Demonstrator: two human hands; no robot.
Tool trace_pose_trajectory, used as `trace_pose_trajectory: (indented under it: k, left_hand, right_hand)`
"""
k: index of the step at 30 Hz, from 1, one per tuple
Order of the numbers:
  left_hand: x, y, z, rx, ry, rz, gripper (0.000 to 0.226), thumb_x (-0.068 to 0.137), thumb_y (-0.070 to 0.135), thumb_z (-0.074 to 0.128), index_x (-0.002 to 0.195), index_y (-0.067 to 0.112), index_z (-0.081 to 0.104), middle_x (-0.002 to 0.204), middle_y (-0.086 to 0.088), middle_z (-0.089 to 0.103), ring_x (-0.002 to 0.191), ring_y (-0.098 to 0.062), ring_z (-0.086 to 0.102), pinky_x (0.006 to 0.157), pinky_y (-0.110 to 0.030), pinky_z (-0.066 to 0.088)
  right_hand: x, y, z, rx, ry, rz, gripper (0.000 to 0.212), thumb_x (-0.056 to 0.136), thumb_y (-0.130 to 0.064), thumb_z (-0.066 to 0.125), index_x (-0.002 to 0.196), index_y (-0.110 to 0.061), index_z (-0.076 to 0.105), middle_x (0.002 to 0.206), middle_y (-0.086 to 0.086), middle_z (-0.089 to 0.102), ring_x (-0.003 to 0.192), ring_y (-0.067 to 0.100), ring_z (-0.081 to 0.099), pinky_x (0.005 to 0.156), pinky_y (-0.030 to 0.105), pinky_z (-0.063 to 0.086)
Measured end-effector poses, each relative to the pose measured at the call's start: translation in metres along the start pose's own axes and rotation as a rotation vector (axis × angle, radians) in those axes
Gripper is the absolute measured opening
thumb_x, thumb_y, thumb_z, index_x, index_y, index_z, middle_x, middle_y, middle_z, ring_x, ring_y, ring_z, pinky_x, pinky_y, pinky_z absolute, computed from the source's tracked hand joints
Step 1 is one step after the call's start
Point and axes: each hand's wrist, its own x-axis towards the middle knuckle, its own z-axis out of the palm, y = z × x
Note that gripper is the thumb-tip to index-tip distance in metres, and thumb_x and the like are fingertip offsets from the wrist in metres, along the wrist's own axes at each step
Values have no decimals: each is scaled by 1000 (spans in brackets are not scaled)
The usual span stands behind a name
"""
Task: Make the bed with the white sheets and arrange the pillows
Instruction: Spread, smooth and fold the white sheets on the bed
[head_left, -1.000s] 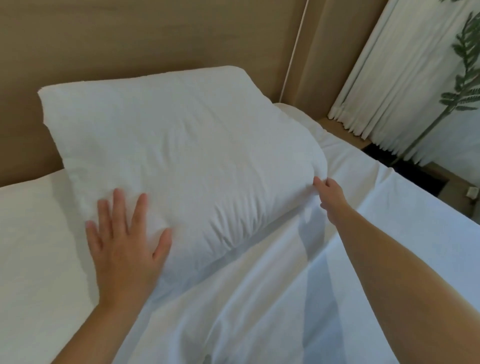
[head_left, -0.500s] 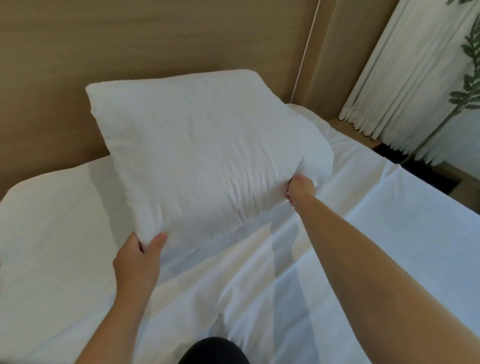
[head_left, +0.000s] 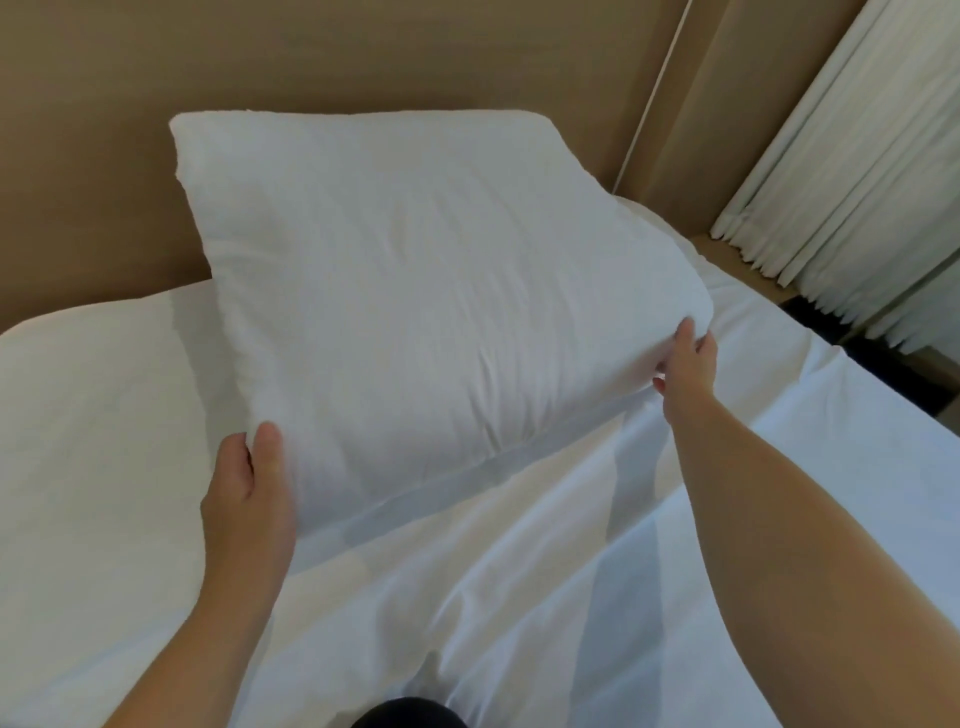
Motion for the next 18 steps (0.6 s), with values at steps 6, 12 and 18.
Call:
trace_pose_trajectory:
  k: [6, 12, 18]
  left_hand:
    - [32, -13, 23, 103, 231, -29, 61, 100, 47, 32, 101, -4, 66, 100, -33, 64, 96, -44, 59, 86, -50, 46]
    - [18, -28, 19, -25, 317, -37, 54, 95, 53, 38, 64, 9, 37, 62, -8, 38, 63, -21, 35, 58, -35, 29]
    - [-6, -29, 44, -13, 297, -16, 48, 101, 41, 30, 86, 4, 58, 84, -13, 59, 81, -27, 53, 74, -41, 41]
  right_hand:
    - [30, -16, -7, -202, 99, -101, 28, 95, -31, 51, 72, -17, 44, 72, 2, 47, 68, 21, 46, 70, 36, 43]
    - [39, -7, -7, -158, -2, -77, 29, 97, -40, 46, 101, -13, 53, 92, 0, 50, 93, 21, 46, 82, 36, 41]
    - [29, 16, -2, -39, -32, 40, 53, 99, -48, 42, 133, -9, 52, 114, 3, 55, 106, 22, 51, 91, 37, 47]
